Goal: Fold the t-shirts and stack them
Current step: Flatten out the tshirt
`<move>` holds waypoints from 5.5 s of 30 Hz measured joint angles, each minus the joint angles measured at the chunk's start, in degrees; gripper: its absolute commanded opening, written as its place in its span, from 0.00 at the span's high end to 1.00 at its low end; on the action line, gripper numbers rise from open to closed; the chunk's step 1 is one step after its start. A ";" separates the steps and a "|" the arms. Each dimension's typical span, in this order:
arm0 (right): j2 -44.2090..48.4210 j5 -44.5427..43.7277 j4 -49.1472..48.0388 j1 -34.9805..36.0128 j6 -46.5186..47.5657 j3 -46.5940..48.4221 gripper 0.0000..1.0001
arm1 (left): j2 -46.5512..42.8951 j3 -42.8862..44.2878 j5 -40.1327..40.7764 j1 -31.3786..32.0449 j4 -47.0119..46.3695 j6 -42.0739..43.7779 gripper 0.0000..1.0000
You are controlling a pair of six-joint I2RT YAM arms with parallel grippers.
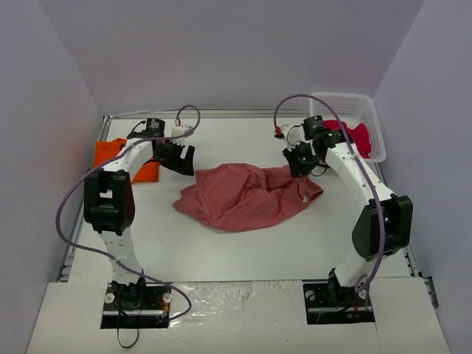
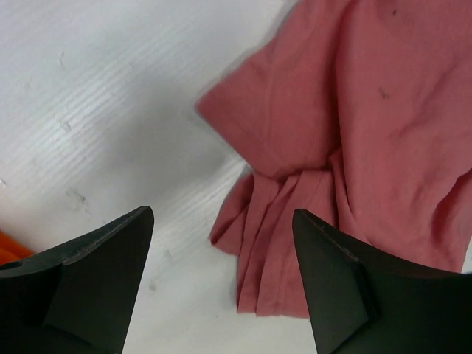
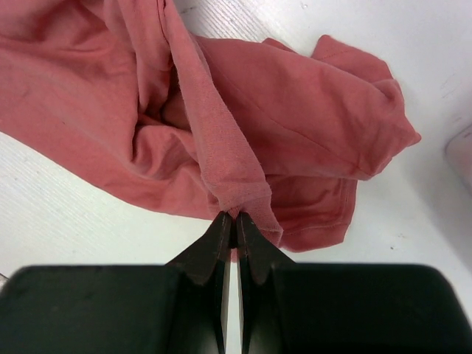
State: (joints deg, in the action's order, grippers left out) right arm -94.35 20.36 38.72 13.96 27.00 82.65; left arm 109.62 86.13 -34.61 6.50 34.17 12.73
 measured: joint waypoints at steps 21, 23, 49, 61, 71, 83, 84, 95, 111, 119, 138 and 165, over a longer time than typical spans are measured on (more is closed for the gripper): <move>-2.36 -0.04 -0.83 0.00 -0.15 -0.28 1.00 | 15.28 10.82 -6.19 -0.31 -0.57 -1.20 0.37; -2.71 -0.04 -0.85 0.00 -0.15 -0.28 1.00 | 15.41 10.82 -6.73 -0.31 -0.55 -1.18 0.37; -3.10 -0.04 -1.25 0.00 -0.15 -0.28 1.00 | 18.32 13.25 -11.13 0.72 1.60 -1.05 0.64; -3.13 -0.02 -1.57 0.00 -0.13 -0.57 1.00 | 19.78 15.26 -11.17 1.75 2.89 -1.27 0.75; -3.78 -0.04 -1.68 -0.02 -0.11 -0.63 1.00 | 20.09 15.45 -9.05 3.48 3.30 -2.01 0.98; -3.80 -0.50 -1.70 -0.02 -0.13 -0.70 1.00 | 17.44 13.88 -2.16 4.15 3.63 -2.91 0.98; -3.80 -0.59 -1.73 -0.04 -0.13 -0.70 1.00 | 16.63 13.27 -1.18 4.00 3.72 -2.91 0.97; -3.80 -0.61 -2.10 -0.15 -0.09 -0.70 1.00 | 5.42 7.17 4.66 0.00 4.07 -2.91 0.98; -3.82 -0.61 -2.19 -0.15 0.02 -0.72 1.00 | 8.76 2.82 9.33 5.46 3.98 -1.18 0.97; -4.31 -0.63 -2.36 -0.15 0.02 -0.72 1.00 | 7.13 0.31 10.47 6.80 2.47 -0.28 0.52; -6.12 -0.63 -2.56 -0.15 0.02 -0.72 1.00 | 2.75 -2.25 17.18 8.79 -1.16 4.85 0.47; -7.91 -0.92 -2.56 -0.15 0.02 -0.72 1.00 | 6.86 1.90 20.87 9.68 -4.79 7.26 0.90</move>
State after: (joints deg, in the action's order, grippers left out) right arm -102.26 19.44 36.16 13.80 27.03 81.93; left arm 116.49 88.03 -13.74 16.19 29.39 19.99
